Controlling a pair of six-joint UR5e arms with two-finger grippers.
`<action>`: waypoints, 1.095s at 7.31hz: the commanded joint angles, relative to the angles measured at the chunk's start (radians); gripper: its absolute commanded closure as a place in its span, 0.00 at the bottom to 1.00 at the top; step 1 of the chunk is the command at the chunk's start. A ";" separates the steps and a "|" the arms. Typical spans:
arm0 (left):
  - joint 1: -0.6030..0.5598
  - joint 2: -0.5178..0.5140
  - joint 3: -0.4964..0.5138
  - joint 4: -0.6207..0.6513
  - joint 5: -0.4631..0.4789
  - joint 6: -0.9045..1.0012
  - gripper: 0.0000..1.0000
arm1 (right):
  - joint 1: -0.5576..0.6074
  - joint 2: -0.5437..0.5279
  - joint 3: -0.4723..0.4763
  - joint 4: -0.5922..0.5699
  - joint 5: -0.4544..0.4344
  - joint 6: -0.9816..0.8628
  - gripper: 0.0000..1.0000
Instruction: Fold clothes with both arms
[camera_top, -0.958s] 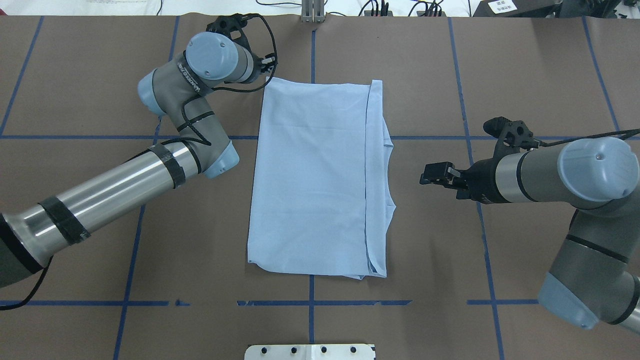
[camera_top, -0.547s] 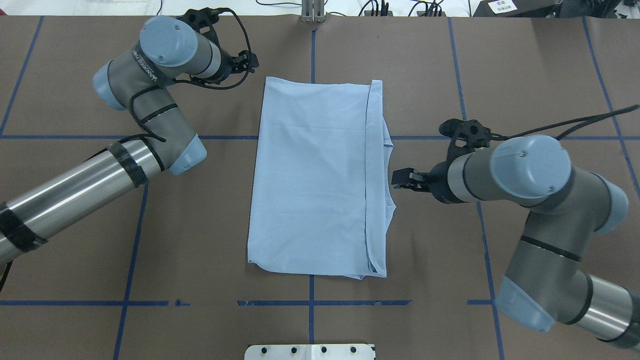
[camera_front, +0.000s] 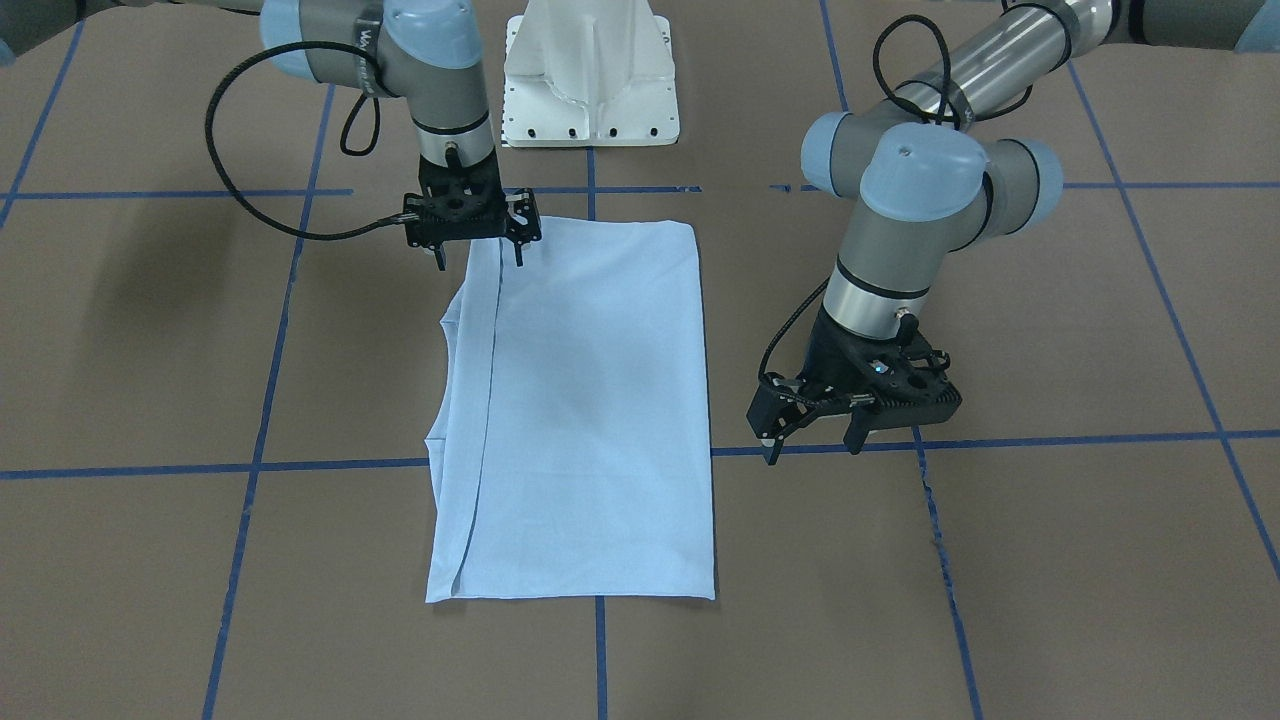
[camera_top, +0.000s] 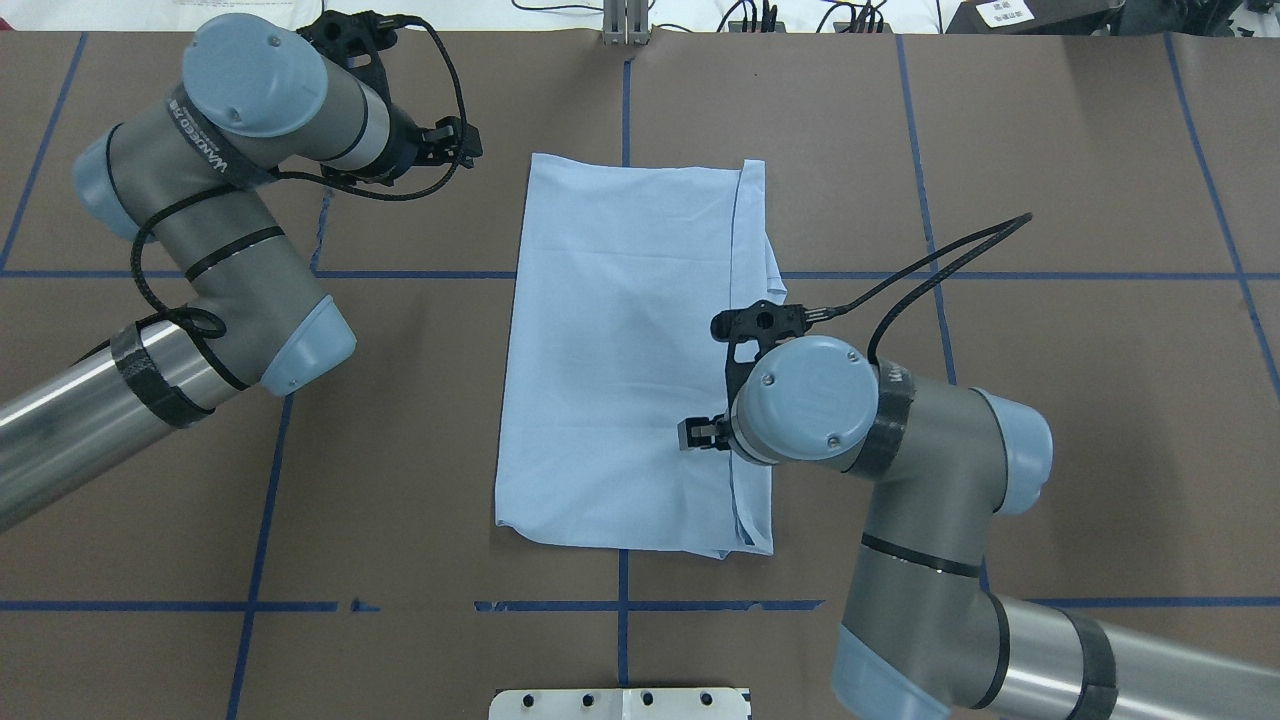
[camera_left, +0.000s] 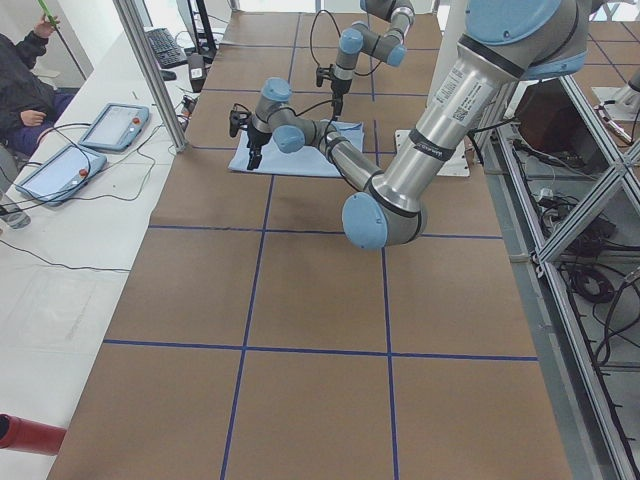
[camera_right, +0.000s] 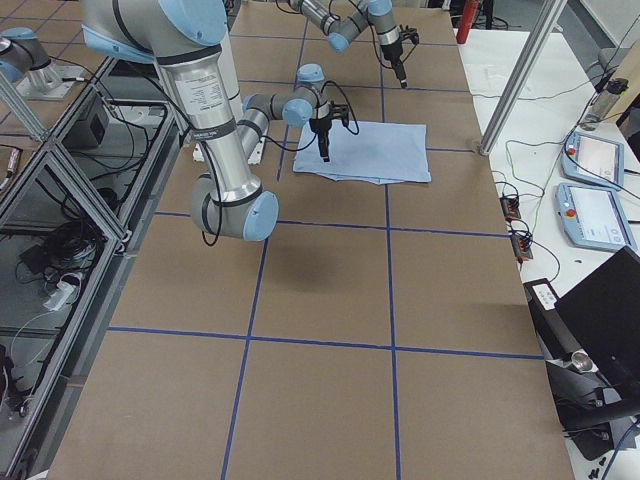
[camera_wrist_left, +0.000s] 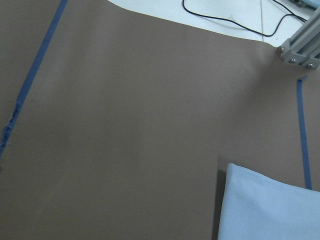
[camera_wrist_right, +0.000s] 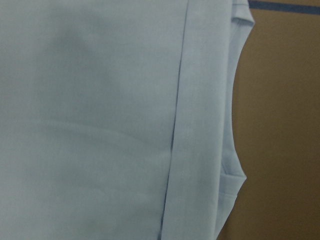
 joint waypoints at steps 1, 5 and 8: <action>0.006 0.011 -0.021 0.013 -0.003 0.001 0.00 | -0.070 0.014 -0.043 -0.097 0.002 -0.034 0.00; 0.032 0.019 -0.010 0.004 -0.003 -0.001 0.00 | -0.085 0.014 -0.043 -0.188 0.008 -0.062 0.00; 0.036 0.019 -0.009 0.000 -0.003 -0.001 0.00 | -0.085 0.008 -0.043 -0.207 0.006 -0.063 0.00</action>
